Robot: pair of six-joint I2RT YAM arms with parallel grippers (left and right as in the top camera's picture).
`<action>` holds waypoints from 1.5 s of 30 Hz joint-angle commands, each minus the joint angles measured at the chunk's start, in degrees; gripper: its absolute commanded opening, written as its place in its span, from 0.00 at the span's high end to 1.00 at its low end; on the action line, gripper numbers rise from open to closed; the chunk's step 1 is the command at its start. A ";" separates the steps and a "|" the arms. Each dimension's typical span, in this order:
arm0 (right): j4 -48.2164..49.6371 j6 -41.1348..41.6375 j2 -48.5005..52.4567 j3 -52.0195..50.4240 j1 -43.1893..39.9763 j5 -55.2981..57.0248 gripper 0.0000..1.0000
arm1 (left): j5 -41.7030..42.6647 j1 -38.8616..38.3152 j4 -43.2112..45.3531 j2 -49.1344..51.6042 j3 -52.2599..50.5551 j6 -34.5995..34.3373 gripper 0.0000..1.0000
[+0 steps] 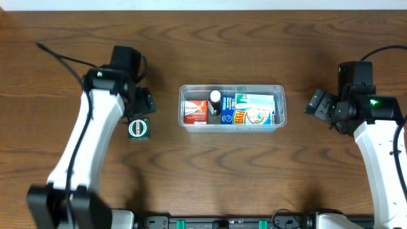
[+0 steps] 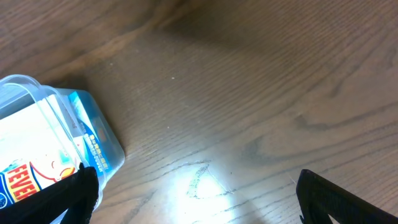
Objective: Pack container
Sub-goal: 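Move left gripper to the green Zam-Buk tin and grasp it, then carry the green tin with left gripper into the container's left end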
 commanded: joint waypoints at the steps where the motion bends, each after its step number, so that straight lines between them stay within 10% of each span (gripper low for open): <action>1: -0.04 0.61 0.15 0.17 -0.37 0.20 0.01 | 7.23 2.36 1.31 5.51 -0.57 9.38 0.02; 22: -0.04 0.61 0.15 0.17 -0.37 0.20 0.01 | 12.17 6.51 12.07 15.80 -9.51 14.53 0.00; 38: -0.04 0.61 0.15 0.17 -0.37 0.20 0.01 | 12.59 6.51 15.93 15.80 -12.61 13.57 0.44; 45: -0.04 0.61 0.15 0.17 -0.37 0.20 0.01 | 12.87 6.49 10.05 12.57 -10.05 13.31 0.45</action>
